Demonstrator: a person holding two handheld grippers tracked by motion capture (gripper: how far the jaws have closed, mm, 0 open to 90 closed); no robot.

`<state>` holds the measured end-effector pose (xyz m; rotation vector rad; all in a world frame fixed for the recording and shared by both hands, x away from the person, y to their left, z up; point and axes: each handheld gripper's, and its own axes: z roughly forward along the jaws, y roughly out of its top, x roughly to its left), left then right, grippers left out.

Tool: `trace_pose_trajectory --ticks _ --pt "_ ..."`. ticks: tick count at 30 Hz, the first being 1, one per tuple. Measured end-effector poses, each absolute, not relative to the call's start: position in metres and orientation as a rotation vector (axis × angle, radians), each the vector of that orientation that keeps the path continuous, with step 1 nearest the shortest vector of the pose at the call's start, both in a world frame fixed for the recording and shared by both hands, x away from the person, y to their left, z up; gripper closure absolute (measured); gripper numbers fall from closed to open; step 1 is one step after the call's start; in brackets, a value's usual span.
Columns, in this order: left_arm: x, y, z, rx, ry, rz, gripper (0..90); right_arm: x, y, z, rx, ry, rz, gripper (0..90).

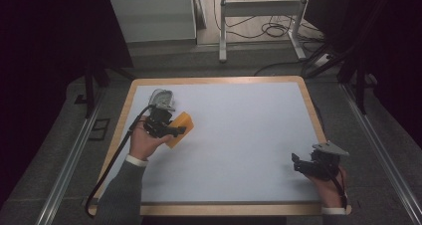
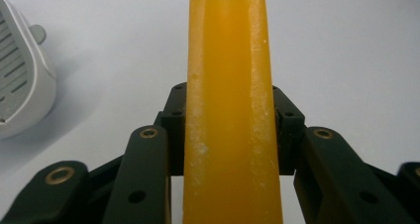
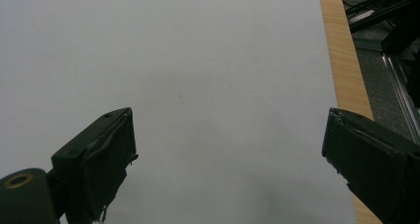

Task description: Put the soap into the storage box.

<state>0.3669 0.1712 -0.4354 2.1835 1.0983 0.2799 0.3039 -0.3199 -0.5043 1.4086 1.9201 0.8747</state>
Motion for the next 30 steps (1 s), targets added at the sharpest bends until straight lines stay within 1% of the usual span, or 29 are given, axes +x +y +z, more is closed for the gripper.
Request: trace_pose_trajectory --ticks 30 --pt "0.391 0.187 -0.426 2.168 1.172 0.299 61.3 0.304 -0.321 -0.505 1.411 1.918 0.869 6.6"
